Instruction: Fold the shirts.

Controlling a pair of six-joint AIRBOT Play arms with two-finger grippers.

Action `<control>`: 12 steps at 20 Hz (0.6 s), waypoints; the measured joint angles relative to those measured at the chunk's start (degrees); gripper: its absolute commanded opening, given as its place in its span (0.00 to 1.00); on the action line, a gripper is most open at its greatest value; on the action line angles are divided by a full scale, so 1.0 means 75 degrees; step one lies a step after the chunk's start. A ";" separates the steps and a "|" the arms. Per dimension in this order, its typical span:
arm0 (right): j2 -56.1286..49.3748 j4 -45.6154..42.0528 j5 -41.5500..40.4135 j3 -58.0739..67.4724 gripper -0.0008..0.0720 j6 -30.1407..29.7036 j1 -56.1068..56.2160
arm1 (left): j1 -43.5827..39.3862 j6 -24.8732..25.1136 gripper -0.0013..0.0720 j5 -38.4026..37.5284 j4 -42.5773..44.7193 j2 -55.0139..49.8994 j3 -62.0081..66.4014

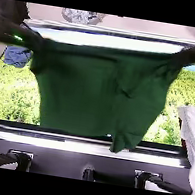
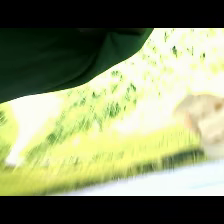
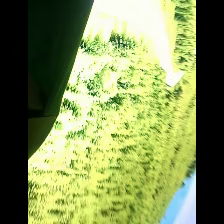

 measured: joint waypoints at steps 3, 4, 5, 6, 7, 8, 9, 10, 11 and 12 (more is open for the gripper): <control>-0.1652 0.0755 -0.0236 0.0000 0.08 0.0213 -0.0006 | 0.0012 0.0000 0.06 -0.0006 0.0143 -0.1457 -0.0329; -0.2101 0.1046 -0.0254 0.0003 0.08 0.0356 -0.0009 | 0.0015 0.0000 0.06 -0.0029 0.0117 -0.1839 -0.0385; -0.2468 0.1326 -0.0297 0.0006 0.13 0.0493 -0.0009 | 0.0020 0.0000 0.09 -0.0079 0.0015 -0.2165 -0.0423; -0.2731 0.1536 -0.0289 0.0006 0.36 0.0597 -0.0009 | 0.0041 0.0006 0.31 -0.0128 -0.0140 -0.2387 -0.0437; -0.2920 0.1708 -0.0303 0.0009 0.63 0.0632 -0.0012 | 0.0079 0.0038 0.68 -0.0195 -0.0335 -0.2556 -0.0434; -0.3010 0.1839 -0.0291 0.0015 0.79 0.0612 -0.0032 | 0.0134 0.0067 0.81 -0.0248 -0.0495 -0.2646 -0.0382; -0.3031 0.1944 -0.0216 0.0015 0.89 0.0484 -0.0093 | 0.0230 0.0085 0.80 -0.0294 -0.0638 -0.2681 -0.0265; -0.2984 0.1964 -0.0090 0.0015 0.89 0.0326 -0.0198 | 0.0358 0.0102 0.80 -0.0396 -0.0743 -0.2672 -0.0146; -0.2868 0.1996 0.0064 0.0017 0.89 0.0143 -0.0373 | 0.0551 0.0128 0.80 -0.0562 -0.0842 -0.2629 -0.0050; -0.2716 0.2008 0.0280 0.0020 0.87 -0.0029 -0.0612 | 0.0787 0.0152 0.80 -0.0764 -0.0947 -0.2547 0.0023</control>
